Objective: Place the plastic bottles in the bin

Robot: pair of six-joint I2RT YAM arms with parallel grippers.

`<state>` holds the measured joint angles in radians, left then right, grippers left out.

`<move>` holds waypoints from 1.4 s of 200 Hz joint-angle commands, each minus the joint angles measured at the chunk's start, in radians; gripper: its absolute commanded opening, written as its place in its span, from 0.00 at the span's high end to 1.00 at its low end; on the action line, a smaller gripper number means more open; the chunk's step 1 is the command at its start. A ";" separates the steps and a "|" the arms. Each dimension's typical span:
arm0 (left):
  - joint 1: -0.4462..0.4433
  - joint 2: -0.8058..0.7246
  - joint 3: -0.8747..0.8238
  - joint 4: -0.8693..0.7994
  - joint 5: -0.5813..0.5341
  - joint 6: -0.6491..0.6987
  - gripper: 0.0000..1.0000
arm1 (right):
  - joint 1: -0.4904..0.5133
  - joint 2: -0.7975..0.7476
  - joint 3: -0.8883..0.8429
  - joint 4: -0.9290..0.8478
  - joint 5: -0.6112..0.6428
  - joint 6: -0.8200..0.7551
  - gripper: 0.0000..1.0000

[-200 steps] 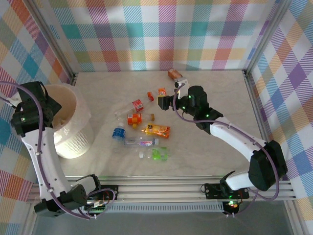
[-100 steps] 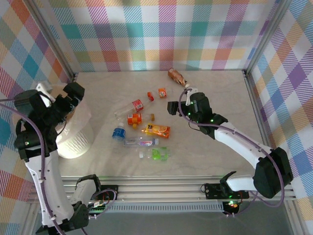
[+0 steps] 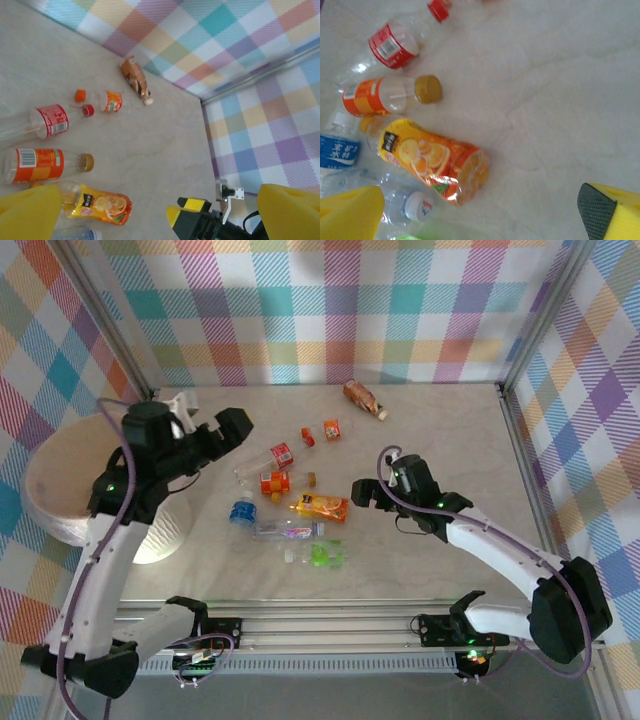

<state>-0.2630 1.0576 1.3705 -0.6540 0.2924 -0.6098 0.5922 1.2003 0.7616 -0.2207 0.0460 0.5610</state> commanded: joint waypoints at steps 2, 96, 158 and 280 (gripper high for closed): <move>-0.069 0.046 -0.010 0.084 -0.062 0.011 0.00 | 0.022 0.008 -0.025 -0.041 -0.087 0.082 0.00; -0.126 0.055 -0.065 0.019 -0.195 0.023 0.00 | 0.081 0.342 0.226 -0.175 -0.310 -0.925 0.01; -0.126 0.012 -0.083 -0.062 -0.276 0.045 0.00 | 0.081 0.577 0.409 -0.268 -0.304 -1.277 0.06; -0.127 0.054 -0.134 -0.012 -0.248 0.001 0.00 | 0.086 0.737 0.492 -0.231 -0.247 -1.333 0.18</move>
<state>-0.3794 1.0893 1.2552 -0.7013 0.0181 -0.5915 0.6739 1.9144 1.2404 -0.4564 -0.2066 -0.7437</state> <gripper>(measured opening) 0.998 0.838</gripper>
